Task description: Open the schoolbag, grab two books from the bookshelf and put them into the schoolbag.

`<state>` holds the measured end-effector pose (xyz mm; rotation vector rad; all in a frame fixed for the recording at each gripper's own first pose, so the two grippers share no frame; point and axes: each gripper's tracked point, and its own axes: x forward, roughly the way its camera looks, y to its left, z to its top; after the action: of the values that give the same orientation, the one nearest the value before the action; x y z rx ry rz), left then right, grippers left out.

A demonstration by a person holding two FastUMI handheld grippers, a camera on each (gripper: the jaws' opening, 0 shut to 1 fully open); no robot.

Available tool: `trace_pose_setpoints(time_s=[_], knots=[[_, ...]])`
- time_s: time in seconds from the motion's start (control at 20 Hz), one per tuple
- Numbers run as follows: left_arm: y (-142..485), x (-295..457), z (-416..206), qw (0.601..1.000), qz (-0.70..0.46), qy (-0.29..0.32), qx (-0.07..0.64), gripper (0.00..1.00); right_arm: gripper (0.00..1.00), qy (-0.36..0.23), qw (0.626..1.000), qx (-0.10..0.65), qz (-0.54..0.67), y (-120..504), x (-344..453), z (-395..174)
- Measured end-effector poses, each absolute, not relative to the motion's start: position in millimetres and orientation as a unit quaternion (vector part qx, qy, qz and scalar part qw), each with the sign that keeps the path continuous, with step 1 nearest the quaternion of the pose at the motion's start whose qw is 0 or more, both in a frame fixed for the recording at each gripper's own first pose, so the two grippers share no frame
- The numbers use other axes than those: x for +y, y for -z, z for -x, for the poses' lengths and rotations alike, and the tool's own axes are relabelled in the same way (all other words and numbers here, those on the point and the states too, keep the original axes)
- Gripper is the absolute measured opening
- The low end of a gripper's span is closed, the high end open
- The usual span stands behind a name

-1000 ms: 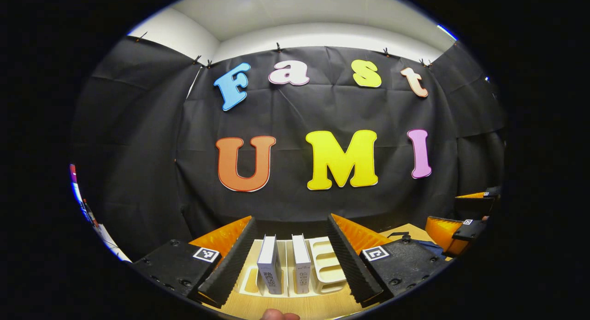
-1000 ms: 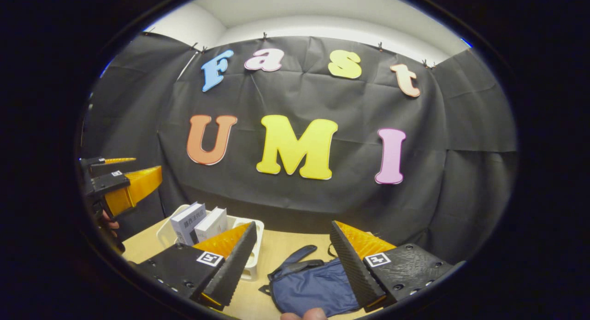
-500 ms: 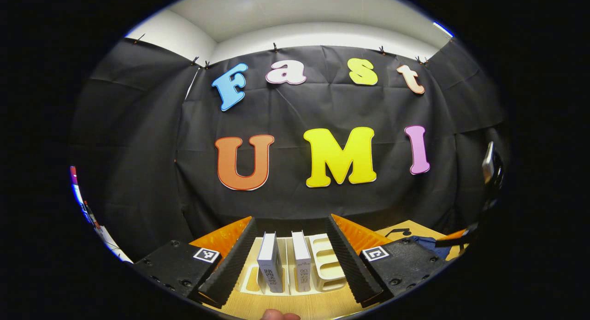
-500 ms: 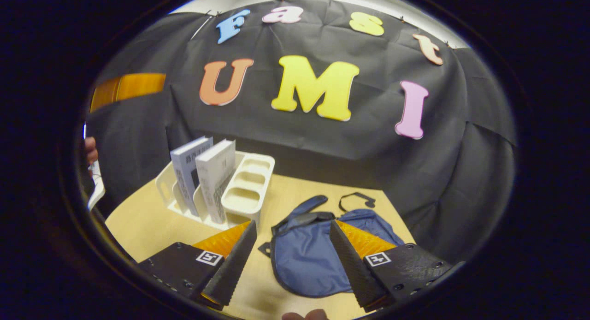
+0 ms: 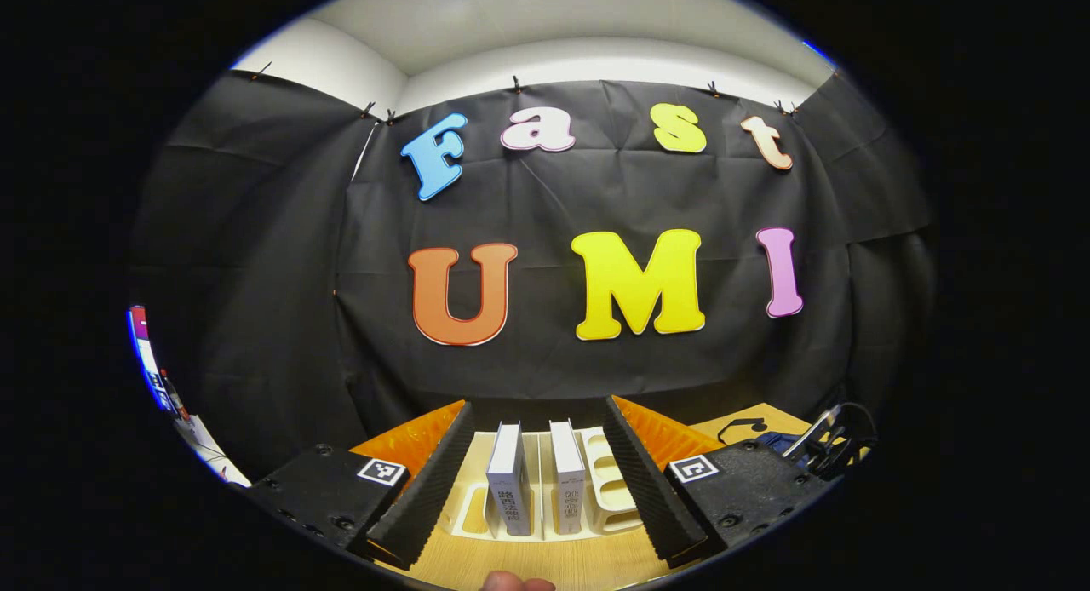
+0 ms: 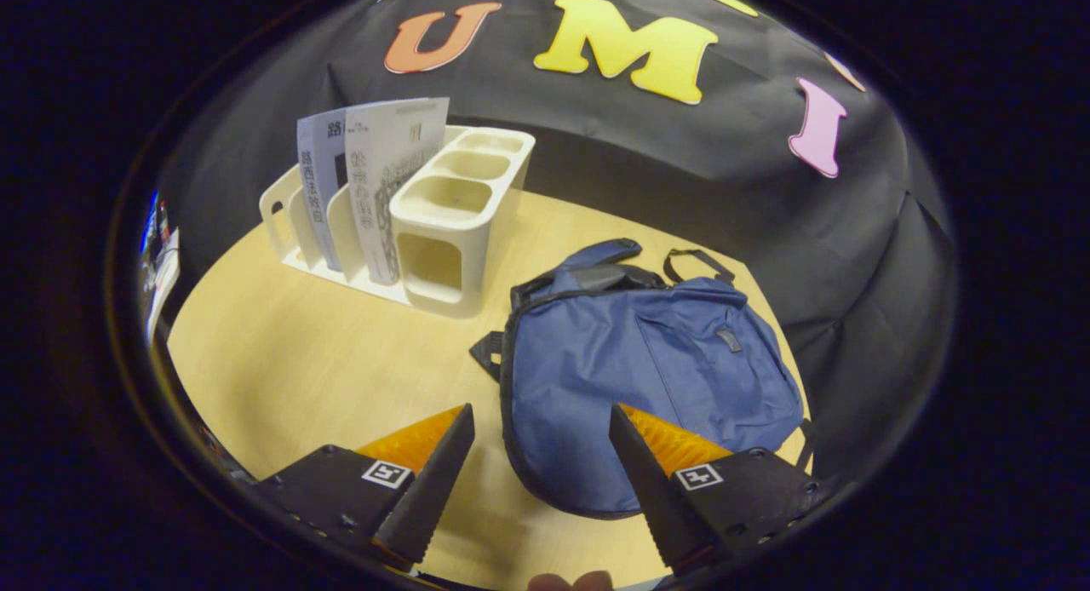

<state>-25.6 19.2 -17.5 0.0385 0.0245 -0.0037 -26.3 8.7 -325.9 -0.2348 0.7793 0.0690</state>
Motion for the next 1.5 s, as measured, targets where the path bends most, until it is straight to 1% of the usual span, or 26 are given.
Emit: trace_pose_setpoints(time_s=[0.05, 0.1, 0.15, 0.2, 0.25, 0.3, 0.4, 0.45, 0.5, 0.55, 0.6, 0.65, 0.7, 0.75, 0.8, 0.85, 0.9, 0.95, 1.05, 1.1, 1.15, 1.2, 1.25, 1.3, 1.5], knots=[[17.8, 21.9, 26.4, 1.000, -0.021, 0.000, 0.013, 0.96, 0.96, -0.029, 0.914, 0.387, 0.119, 335.0, 7.6, 22.5], [17.0, 24.8, 27.5, 1.000, -0.024, -0.003, 0.014, 0.96, 0.99, -0.025, 0.911, 0.393, 0.123, 345.5, 6.9, 20.0], [16.9, 26.8, 28.1, 1.000, -0.026, -0.005, 0.014, 0.96, 0.96, -0.021, 0.908, 0.399, 0.127, 353.0, 5.0, 17.7], [18.1, 29.5, 28.5, 0.999, -0.029, -0.007, 0.016, 0.96, 0.99, -0.016, 0.904, 0.406, 0.132, 360.6, 2.7, 15.3], [18.9, 32.7, 29.5, 0.999, -0.031, -0.010, 0.018, 0.96, 0.99, -0.011, 0.903, 0.409, 0.133, 367.8, 1.6, 12.6], [18.6, 35.3, 29.4, 0.999, -0.032, -0.013, 0.019, 0.96, 0.96, -0.005, 0.901, 0.413, 0.136, 374.1, -1.7, 11.4], [21.1, 40.6, 31.6, 0.999, -0.033, -0.017, 0.024, 0.96, 0.99, 0.003, 0.899, 0.415, 0.139, 381.3, -4.4, 5.7], [22.5, 42.8, 31.8, 0.999, -0.033, -0.019, 0.026, 0.96, 0.99, 0.006, 0.899, 0.415, 0.140, 384.0, -4.9, 3.3], [23.7, 44.8, 32.0, 0.999, -0.034, -0.021, 0.029, 0.96, 0.96, 0.006, 0.899, 0.416, 0.141, 385.2, -5.6, 1.3], [24.2, 46.2, 33.3, 0.999, -0.034, -0.024, 0.031, 0.96, 0.96, 0.007, 0.899, 0.414, 0.144, 385.5, -6.8, -1.0], [23.3, 48.1, 34.0, 0.999, -0.035, -0.026, 0.032, 0.96, 0.99, 0.010, 0.899, 0.413, 0.146, 384.6, -8.4, -2.6], [24.4, 49.1, 32.3, 0.998, -0.035, -0.028, 0.033, 0.96, 0.96, 0.010, 0.899, 0.414, 0.145, 386.3, -8.6, -4.5], [24.8, 50.2, 32.0, 0.998, -0.035, -0.030, 0.033, 0.96, 0.82, 0.006, 0.898, 0.416, 0.142, 386.7, -6.2, -5.2], [24.9, 50.0, 33.0, 0.998, -0.034, -0.030, 0.034, 0.96, 0.78, 0.004, 0.897, 0.418, 0.141, 387.9, -4.2, -4.8], [26.5, 49.9, 32.8, 0.998, -0.032, -0.031, 0.036, 0.96, 0.67, -0.001, 0.897, 0.419, 0.137, 387.9, -1.6, -4.5], [27.9, 49.6, 32.7, 0.998, -0.030, -0.031, 0.037, 0.96, 0.67, -0.001, 0.897, 0.421, 0.134, 386.9, 1.3, -4.0], [28.3, 51.1, 32.8, 0.998, -0.028, -0.032, 0.038, 0.96, 0.44, -0.002, 0.897, 0.422, 0.128, 386.3, 3.9, -3.7], [28.5, 51.9, 31.6, 0.998, -0.028, -0.033, 0.039, 0.96, 0.31, -0.001, 0.897, 0.422, 0.128, 383.7, 5.5, -1.8], [28.7, 57.6, 30.4, 0.998, -0.031, -0.041, 0.040, 0.96, 0.16, -0.001, 0.897, 0.420, 0.139, 379.3, 3.6, -3.3], [28.1, 60.3, 29.9, 0.998, -0.031, -0.043, 0.040, 0.96, 0.04, -0.004, 0.896, 0.423, 0.137, 376.7, 4.2, -1.7], [29.6, 62.1, 30.2, 0.998, -0.030, -0.045, 0.040, 0.96, 0.04, -0.007, 0.895, 0.428, 0.127, 374.7, 4.0, -0.9], [29.9, 63.3, 28.7, 0.998, -0.028, -0.047, 0.042, 0.96, 0.08, -0.006, 0.895, 0.430, 0.115, 369.4, 2.6, -1.0], [31.2, 64.9, 28.5, 0.998, -0.025, -0.049, 0.043, 0.96, 0.08, -0.008, 0.897, 0.430, 0.098, 366.2, 3.4, -3.2], [32.9, 64.7, 28.2, 0.998, -0.022, -0.050, 0.044, 0.96, 0.00, -0.009, 0.898, 0.431, 0.090, 364.4, 1.5, -2.0], [35.2, 63.1, 26.7, 0.998, -0.006, -0.048, 0.050, 0.96, 0.00, -0.013, 0.906, 0.416, 0.074, 337.7, -1.9, -4.0]])
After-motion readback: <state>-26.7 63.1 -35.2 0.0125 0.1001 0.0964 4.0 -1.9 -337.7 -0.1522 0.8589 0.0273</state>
